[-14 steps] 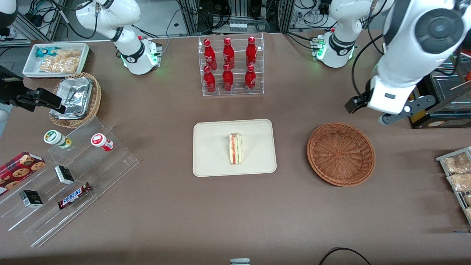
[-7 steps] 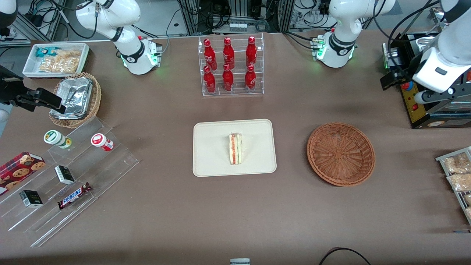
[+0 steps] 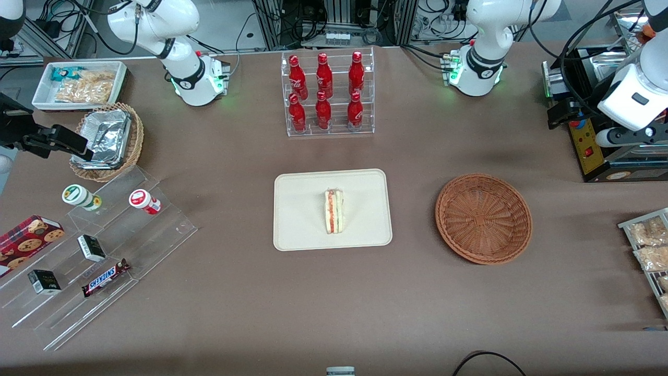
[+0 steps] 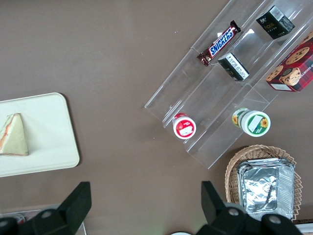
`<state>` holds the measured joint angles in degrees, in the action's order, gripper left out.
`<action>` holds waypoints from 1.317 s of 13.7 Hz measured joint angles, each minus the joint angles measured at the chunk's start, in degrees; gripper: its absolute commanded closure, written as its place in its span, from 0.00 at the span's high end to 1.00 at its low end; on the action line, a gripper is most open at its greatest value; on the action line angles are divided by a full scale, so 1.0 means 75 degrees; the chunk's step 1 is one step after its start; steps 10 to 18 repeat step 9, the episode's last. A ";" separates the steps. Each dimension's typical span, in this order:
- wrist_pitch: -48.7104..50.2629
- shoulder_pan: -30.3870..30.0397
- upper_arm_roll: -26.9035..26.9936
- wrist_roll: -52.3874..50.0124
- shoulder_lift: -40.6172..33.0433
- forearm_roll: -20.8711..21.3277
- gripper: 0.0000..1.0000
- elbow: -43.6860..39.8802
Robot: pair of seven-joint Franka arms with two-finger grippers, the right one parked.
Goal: Place sandwich from basket to tray
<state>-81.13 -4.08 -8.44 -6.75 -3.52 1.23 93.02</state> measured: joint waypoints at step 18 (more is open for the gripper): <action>-0.0832 0.0027 0.0217 -0.0116 0.0290 -0.0002 1.00 -0.0082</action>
